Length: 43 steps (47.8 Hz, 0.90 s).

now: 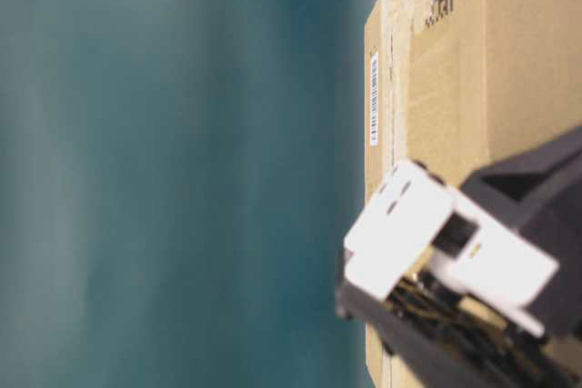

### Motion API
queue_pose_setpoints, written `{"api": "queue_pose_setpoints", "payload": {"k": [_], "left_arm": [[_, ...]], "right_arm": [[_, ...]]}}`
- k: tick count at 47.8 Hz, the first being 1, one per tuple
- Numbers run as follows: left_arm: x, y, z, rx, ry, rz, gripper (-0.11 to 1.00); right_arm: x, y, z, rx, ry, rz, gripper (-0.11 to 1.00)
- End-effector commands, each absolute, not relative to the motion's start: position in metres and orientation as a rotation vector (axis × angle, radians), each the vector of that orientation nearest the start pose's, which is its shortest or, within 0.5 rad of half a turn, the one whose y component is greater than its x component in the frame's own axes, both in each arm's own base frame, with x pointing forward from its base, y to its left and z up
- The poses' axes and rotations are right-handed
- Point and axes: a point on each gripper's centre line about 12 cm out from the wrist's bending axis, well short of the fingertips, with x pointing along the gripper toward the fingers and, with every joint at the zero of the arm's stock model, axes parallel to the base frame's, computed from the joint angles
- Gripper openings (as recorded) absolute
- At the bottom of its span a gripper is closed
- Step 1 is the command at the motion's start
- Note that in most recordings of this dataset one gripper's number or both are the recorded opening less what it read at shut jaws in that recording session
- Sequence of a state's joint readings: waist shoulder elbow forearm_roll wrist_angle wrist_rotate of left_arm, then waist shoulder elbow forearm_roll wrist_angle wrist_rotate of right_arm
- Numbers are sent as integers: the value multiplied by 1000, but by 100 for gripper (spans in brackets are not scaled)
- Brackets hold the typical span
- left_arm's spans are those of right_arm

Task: Apply tape along the seams of the closed cardboard box to seal it securely.
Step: 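Move the left gripper to the tape roll and pinch the cut tape piece, then lift the tape piece with the left gripper and carry it to the box seam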

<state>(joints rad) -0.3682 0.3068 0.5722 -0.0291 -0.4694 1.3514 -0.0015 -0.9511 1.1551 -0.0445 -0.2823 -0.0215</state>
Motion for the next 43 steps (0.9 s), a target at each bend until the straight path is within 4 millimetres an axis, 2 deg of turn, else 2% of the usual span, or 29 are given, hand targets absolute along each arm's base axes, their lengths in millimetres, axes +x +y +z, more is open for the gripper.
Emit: {"api": "queue_pose_setpoints", "payload": {"k": [1, 7, 12, 15, 20, 24, 28, 33, 43], "left_arm": [[425, -159, 130, 1366, 75, -533, 62], [424, -159, 128, 1359, 88, -538, 60], [423, -158, 126, 1340, 123, -554, 54], [424, -158, 123, 1333, 145, -564, 45], [423, -159, 123, 1327, 160, -573, 18], [423, -158, 124, 1323, 163, -571, 1], [424, -158, 131, 1320, 150, -562, 0], [423, -157, 152, 1310, 112, -529, 0], [410, -152, 218, 1291, -5, -443, 0]], "right_arm": [[205, 2, 307, -69, -94, 13, 0], [205, 2, 305, -69, -83, 13, 0], [206, 2, 302, -68, -68, 14, 0], [206, 2, 302, -66, -65, 15, 0], [207, 3, 300, -63, -59, 17, 0], [207, 3, 300, -63, -57, 17, 0], [207, 3, 300, -63, -57, 19, 0], [207, 3, 300, -63, -57, 17, 0], [208, 3, 298, -63, -42, 19, 0]]}}
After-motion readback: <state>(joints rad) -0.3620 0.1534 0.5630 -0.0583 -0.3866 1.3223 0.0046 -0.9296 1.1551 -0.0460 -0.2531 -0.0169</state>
